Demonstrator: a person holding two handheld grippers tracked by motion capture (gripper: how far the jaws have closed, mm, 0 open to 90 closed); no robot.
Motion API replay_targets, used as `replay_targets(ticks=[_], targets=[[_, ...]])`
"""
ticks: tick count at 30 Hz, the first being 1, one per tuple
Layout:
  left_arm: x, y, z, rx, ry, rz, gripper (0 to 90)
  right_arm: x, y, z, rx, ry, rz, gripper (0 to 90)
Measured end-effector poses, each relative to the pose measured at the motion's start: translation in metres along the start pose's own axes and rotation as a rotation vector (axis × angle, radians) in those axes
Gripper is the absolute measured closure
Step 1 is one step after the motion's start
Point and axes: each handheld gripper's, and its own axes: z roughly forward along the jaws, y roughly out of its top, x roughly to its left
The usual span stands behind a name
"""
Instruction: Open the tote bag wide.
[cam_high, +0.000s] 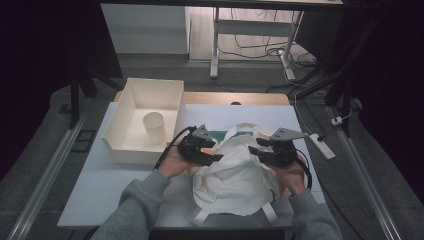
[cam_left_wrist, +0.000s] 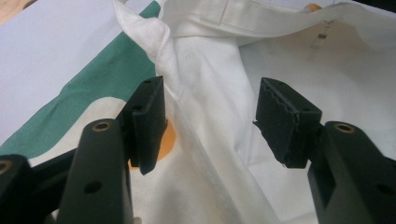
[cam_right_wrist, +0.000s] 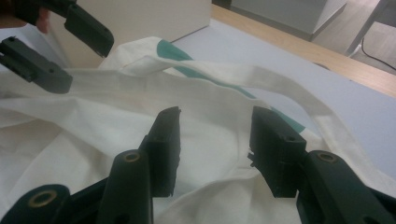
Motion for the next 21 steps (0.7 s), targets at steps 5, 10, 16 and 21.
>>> replay_targets(ticks=[5,10,16,21], targets=[[0.002,-0.004,0.001,0.017,-0.003,0.003,42.4,0.012,0.001,-0.007,0.014,-0.002,-0.023,52.6],[0.003,-0.006,0.001,0.021,0.004,-0.005,42.4,0.022,0.000,-0.020,0.020,-0.013,-0.035,52.4],[0.000,-0.006,0.007,0.046,0.014,0.004,42.4,0.021,-0.009,-0.022,0.064,-0.020,-0.049,51.8],[-0.002,-0.007,0.013,0.072,-0.002,0.007,42.7,0.019,-0.015,-0.022,0.102,-0.033,-0.045,50.8]])
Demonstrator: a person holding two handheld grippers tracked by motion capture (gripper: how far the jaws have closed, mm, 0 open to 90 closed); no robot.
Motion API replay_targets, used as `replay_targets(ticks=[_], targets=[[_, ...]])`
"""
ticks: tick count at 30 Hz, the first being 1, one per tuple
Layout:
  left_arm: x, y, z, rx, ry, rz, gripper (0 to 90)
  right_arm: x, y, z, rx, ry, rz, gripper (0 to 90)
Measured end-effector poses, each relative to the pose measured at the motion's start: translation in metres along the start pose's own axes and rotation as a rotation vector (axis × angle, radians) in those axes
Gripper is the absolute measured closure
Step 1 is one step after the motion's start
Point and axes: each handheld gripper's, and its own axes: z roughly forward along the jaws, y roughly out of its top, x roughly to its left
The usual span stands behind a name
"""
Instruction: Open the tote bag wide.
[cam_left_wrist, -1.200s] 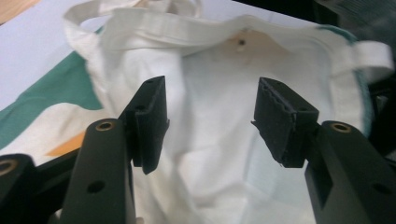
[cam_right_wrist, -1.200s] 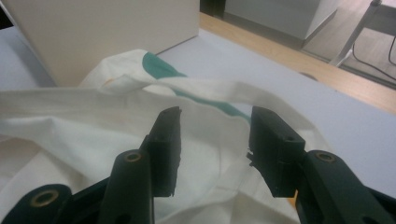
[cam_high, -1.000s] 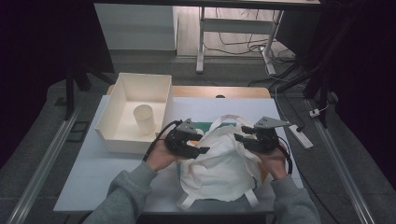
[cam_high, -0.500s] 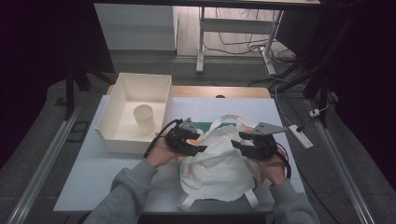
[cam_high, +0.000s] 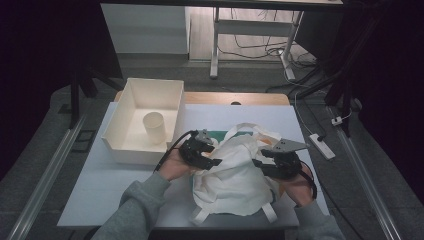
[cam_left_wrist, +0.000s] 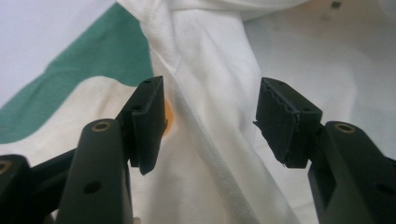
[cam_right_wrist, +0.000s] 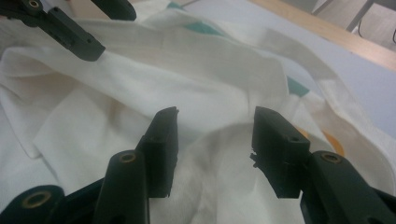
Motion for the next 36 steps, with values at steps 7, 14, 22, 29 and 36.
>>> replay_targets(ticks=[7,14,22,29,36], targets=[[-0.009,0.001,0.007,0.026,0.011,0.038,40.1,0.002,-0.004,-0.001,0.040,-0.006,-0.004,48.7],[-0.014,0.001,0.013,0.068,0.035,0.075,37.4,0.008,0.000,-0.005,0.063,-0.040,-0.016,44.7],[-0.010,-0.006,0.026,0.129,0.032,0.067,48.9,0.013,-0.003,0.001,0.118,-0.027,-0.029,44.3],[-0.006,-0.009,0.028,0.128,-0.002,0.056,82.1,0.009,-0.010,0.007,0.231,-0.159,-0.102,58.5],[0.000,-0.008,0.011,0.030,0.006,0.026,84.3,-0.014,-0.016,-0.008,0.214,-0.134,-0.019,84.8]])
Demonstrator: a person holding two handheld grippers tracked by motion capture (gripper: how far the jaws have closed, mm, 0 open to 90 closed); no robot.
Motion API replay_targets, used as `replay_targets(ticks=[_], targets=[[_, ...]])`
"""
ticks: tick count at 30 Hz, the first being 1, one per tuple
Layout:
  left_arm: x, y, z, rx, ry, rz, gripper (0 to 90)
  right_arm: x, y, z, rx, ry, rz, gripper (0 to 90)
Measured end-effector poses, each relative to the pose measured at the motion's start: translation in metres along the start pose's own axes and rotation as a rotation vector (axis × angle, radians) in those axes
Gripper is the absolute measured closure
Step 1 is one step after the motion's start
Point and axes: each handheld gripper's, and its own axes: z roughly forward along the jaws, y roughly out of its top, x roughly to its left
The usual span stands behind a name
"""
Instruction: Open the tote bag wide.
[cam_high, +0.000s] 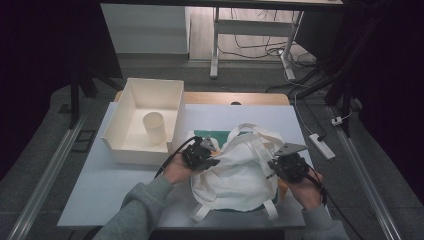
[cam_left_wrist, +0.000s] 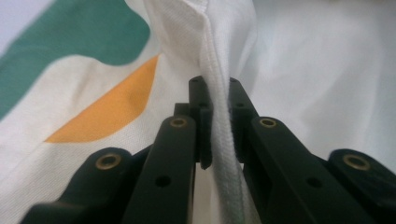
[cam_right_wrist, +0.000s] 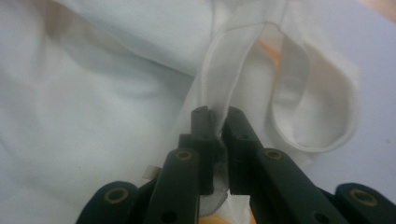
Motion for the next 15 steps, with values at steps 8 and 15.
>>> replay_targets(ticks=[8,15], targets=[[0.012,-0.002,-0.023,-0.139,0.032,-0.081,84.4,-0.031,-0.009,-0.032,-0.104,-0.101,0.096,86.3],[0.016,-0.002,-0.018,-0.147,0.084,-0.109,84.4,-0.050,-0.022,-0.017,-0.101,-0.100,0.157,86.2]])
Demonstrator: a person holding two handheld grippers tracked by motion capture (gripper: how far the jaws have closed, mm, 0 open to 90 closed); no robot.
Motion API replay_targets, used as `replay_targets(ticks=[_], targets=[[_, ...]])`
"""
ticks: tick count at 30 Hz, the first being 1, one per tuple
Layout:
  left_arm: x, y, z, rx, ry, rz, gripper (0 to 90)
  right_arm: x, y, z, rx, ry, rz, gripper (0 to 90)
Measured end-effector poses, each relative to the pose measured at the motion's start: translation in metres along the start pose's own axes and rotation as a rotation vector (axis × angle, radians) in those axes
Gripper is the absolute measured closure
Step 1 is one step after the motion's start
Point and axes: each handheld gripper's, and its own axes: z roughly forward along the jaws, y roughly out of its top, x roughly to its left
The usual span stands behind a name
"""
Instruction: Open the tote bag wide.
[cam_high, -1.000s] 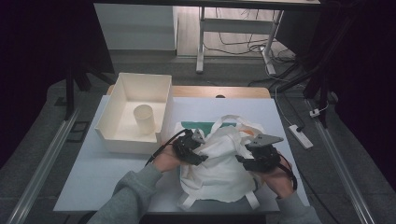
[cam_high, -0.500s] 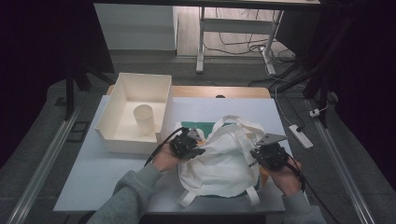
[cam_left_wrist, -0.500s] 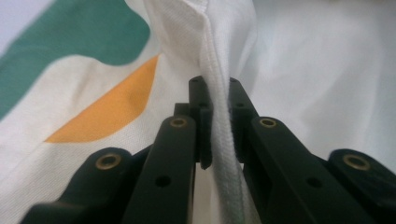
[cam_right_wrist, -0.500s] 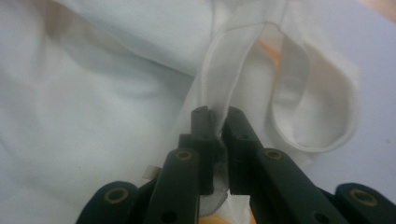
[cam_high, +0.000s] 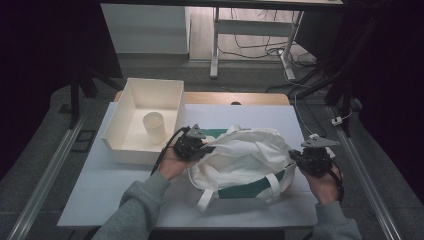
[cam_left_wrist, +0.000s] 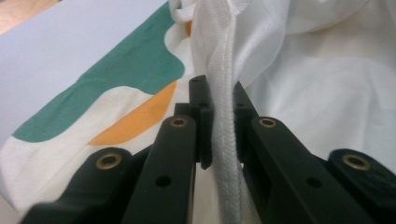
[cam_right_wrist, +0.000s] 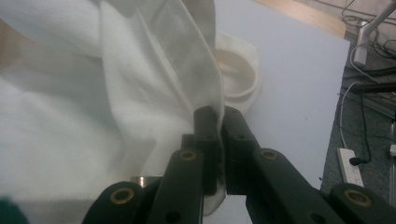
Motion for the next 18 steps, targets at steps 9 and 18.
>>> replay_targets(ticks=[9,18], targets=[[0.002,-0.001,0.017,0.042,0.056,-0.023,84.4,-0.009,-0.008,0.028,0.047,-0.008,0.010,86.1],[0.006,-0.006,0.031,0.068,0.067,-0.046,84.2,-0.012,-0.017,0.056,0.102,-0.006,0.012,85.9]])
